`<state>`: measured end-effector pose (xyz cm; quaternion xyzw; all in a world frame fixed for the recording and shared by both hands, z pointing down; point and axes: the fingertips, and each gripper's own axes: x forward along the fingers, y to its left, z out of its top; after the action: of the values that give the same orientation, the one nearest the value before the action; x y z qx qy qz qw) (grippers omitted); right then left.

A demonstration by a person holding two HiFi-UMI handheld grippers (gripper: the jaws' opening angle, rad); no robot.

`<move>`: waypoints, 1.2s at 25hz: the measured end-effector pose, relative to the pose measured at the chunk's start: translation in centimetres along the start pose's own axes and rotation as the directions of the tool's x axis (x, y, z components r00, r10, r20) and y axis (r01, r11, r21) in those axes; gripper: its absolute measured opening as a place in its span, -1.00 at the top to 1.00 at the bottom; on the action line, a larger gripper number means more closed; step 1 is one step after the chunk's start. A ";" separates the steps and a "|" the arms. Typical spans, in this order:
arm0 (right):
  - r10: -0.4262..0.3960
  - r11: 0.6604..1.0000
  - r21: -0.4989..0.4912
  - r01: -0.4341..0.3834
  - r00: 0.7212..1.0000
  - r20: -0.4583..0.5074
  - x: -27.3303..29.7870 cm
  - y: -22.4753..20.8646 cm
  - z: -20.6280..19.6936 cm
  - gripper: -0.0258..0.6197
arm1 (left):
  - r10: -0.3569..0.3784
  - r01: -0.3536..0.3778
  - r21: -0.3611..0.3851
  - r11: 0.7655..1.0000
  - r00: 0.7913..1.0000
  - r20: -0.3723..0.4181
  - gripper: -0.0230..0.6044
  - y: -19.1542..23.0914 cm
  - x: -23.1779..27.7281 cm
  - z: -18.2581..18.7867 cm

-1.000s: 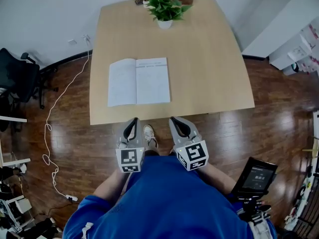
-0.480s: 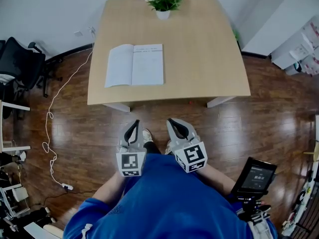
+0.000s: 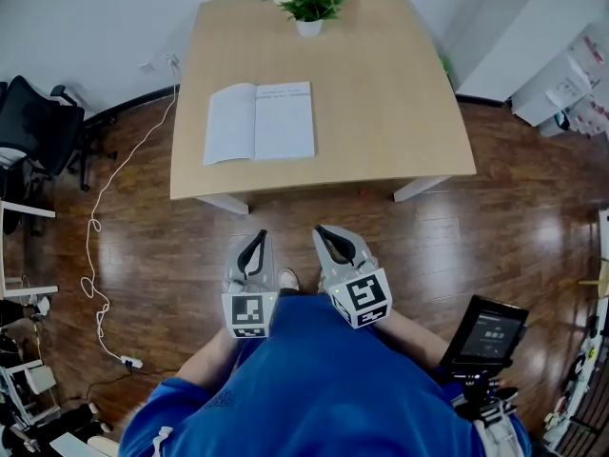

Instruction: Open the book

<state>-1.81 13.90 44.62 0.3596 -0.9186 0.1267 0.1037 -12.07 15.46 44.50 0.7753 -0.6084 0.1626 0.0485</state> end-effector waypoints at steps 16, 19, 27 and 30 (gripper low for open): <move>-0.039 0.999 -0.018 0.039 0.999 0.003 0.6 3.1 0.4 0.91 | -0.040 0.040 -0.013 0.999 0.999 0.018 0.90 1.7 -1.5 -0.9; -0.043 0.999 -0.020 0.043 0.999 0.007 0.4 3.7 0.3 0.91 | -0.047 0.047 -0.012 0.999 0.999 0.021 0.90 1.7 -2.0 -1.0; -0.056 0.998 -0.014 0.056 0.998 0.001 0.5 3.3 0.3 0.91 | -0.060 0.060 -0.016 0.998 0.998 0.017 0.90 1.7 -1.4 -0.8; -0.053 0.998 -0.017 0.053 0.999 -0.004 0.6 3.4 0.2 0.91 | -0.061 0.061 -0.017 0.998 0.998 0.012 0.90 1.7 -1.4 -0.9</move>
<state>-4.59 15.92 44.09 0.3828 -0.9095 0.1170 0.1122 -14.18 16.52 44.70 0.7939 -0.5862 0.1513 0.0566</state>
